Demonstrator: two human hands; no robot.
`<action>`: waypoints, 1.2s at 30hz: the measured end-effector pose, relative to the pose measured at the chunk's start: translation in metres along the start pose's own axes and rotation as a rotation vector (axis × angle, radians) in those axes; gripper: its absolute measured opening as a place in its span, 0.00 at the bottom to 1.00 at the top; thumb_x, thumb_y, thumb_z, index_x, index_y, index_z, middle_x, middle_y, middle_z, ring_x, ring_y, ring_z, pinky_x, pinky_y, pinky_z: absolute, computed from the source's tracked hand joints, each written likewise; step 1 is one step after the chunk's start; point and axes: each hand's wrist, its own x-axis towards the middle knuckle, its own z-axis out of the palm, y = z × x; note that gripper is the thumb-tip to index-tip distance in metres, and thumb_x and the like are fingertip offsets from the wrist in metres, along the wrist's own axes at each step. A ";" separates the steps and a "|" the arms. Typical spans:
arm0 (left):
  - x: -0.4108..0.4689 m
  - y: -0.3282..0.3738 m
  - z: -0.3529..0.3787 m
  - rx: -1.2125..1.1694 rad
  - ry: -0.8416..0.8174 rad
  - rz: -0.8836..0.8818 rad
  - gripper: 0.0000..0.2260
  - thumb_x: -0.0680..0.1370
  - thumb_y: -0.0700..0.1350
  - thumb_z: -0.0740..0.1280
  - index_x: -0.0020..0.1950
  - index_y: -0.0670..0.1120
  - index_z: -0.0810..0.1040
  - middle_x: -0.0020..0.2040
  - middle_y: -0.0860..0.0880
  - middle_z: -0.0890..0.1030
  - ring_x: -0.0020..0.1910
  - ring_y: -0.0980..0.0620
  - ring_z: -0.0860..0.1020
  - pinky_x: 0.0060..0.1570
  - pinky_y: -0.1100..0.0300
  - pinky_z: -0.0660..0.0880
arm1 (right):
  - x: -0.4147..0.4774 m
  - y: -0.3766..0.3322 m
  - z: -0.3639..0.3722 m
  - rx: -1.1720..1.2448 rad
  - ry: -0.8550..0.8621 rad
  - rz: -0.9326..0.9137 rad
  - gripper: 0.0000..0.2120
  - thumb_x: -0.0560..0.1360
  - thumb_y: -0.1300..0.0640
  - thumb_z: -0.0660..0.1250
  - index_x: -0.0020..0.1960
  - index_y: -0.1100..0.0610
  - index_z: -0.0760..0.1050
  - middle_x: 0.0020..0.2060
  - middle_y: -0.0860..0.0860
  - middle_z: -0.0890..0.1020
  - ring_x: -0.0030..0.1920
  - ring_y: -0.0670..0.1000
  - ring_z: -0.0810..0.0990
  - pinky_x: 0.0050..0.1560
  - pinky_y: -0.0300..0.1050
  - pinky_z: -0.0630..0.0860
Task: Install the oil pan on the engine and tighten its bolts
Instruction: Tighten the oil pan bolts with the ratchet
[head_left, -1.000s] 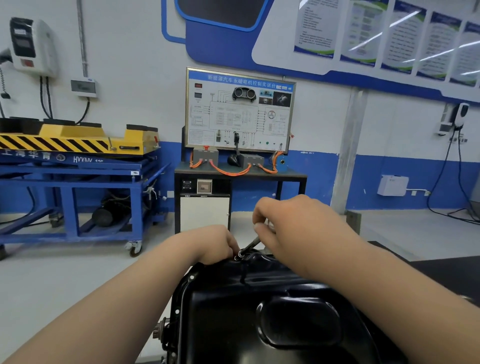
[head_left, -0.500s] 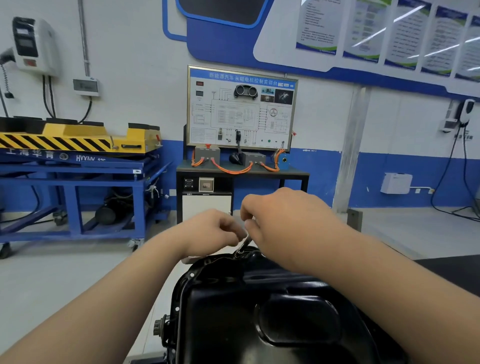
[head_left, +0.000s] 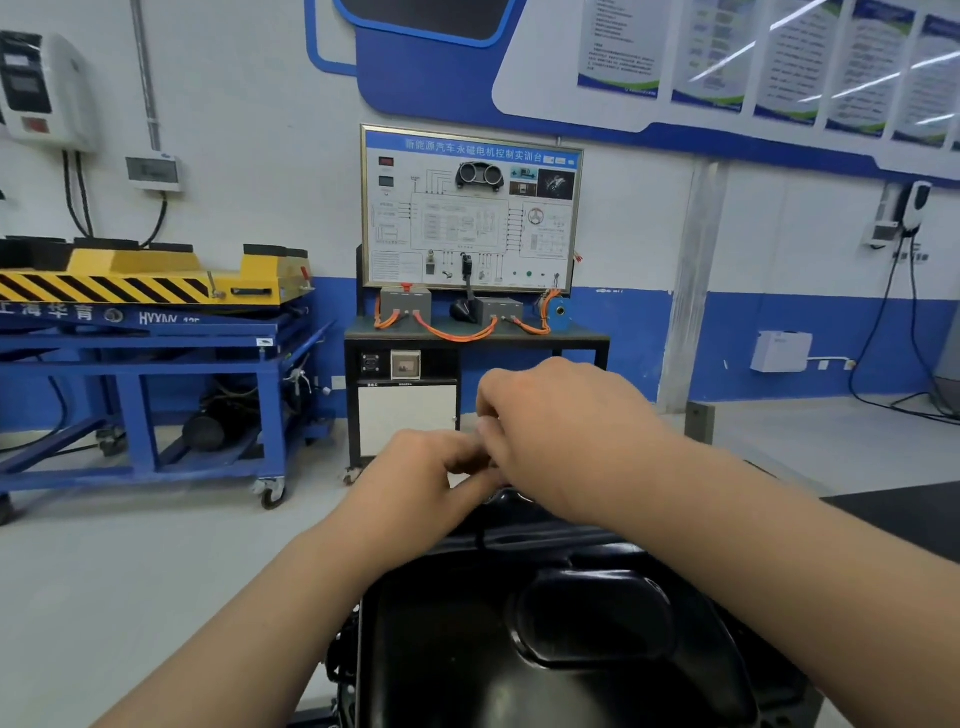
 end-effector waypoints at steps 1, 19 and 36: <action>0.001 0.002 0.001 -0.002 0.018 0.000 0.03 0.73 0.46 0.70 0.42 0.54 0.82 0.38 0.61 0.82 0.38 0.65 0.80 0.39 0.71 0.73 | 0.000 0.000 0.001 0.008 -0.016 0.008 0.05 0.78 0.53 0.60 0.53 0.51 0.69 0.41 0.49 0.75 0.42 0.53 0.76 0.35 0.47 0.71; 0.003 0.019 0.002 0.034 -0.133 -0.092 0.08 0.81 0.45 0.58 0.48 0.58 0.70 0.44 0.59 0.78 0.43 0.69 0.75 0.40 0.77 0.68 | -0.001 0.005 -0.041 -0.314 -0.018 -0.232 0.15 0.77 0.49 0.60 0.35 0.53 0.67 0.32 0.49 0.68 0.32 0.51 0.71 0.29 0.44 0.69; 0.015 0.045 0.038 -0.110 0.251 -0.422 0.12 0.75 0.44 0.57 0.32 0.53 0.63 0.23 0.55 0.70 0.22 0.61 0.68 0.20 0.69 0.60 | -0.001 0.020 -0.022 -0.178 -0.059 -0.137 0.18 0.80 0.47 0.51 0.35 0.56 0.62 0.32 0.49 0.65 0.32 0.50 0.66 0.28 0.43 0.58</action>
